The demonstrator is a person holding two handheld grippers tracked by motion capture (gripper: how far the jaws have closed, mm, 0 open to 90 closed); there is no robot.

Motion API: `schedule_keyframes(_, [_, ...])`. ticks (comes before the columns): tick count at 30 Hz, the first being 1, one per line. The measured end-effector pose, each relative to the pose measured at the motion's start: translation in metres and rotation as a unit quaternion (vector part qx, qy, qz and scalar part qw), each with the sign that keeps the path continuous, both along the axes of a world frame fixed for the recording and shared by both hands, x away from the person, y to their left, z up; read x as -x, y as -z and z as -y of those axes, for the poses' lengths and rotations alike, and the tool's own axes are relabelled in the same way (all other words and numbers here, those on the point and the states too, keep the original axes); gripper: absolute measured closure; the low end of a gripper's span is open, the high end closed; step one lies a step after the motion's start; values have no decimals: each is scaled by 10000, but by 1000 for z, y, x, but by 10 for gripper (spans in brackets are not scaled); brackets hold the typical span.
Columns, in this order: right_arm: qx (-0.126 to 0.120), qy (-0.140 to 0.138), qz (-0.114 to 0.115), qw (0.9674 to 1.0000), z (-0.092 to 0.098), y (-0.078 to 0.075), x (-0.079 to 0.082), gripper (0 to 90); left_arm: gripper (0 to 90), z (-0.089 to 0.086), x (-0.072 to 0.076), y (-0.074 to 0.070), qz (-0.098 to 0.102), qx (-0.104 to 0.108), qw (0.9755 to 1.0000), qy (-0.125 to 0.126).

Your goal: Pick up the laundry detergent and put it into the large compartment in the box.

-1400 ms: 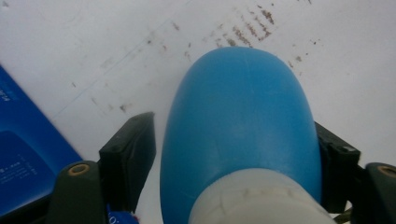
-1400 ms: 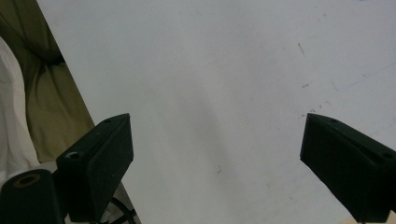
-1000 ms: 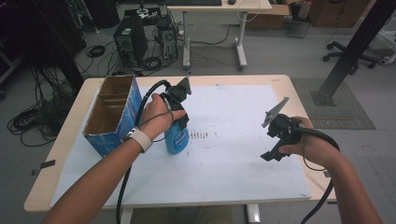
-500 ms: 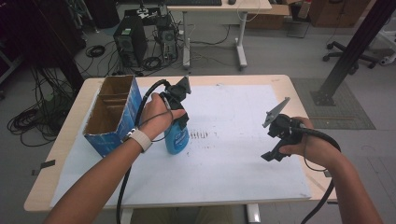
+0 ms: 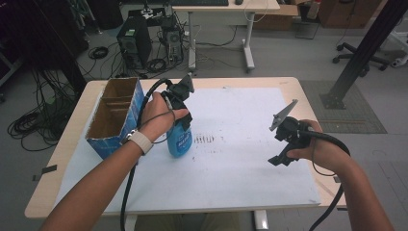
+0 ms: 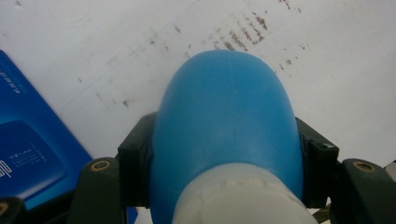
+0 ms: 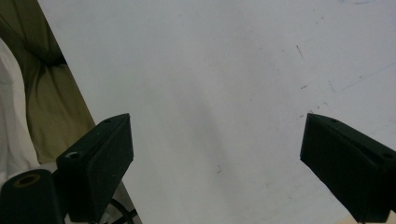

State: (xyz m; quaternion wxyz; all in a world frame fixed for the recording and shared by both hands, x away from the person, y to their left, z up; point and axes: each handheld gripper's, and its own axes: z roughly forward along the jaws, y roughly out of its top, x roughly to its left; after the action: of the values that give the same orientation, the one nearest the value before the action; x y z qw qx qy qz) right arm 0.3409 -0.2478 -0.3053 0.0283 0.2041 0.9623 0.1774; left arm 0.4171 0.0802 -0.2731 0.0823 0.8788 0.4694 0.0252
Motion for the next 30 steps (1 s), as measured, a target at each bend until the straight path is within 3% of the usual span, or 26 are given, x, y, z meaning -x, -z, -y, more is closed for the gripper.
schedule_keyframes(16, [0, 26, 25, 10000, 0, -3, 2, 97, 372, -4, 4, -16, 50, -14, 9999, -100])
schedule_keyframes(30, [-9, -30, 68, 10000, -2, -4, 1, 97, 372, -10, 8, -41, 151, -35, 9998, -156])
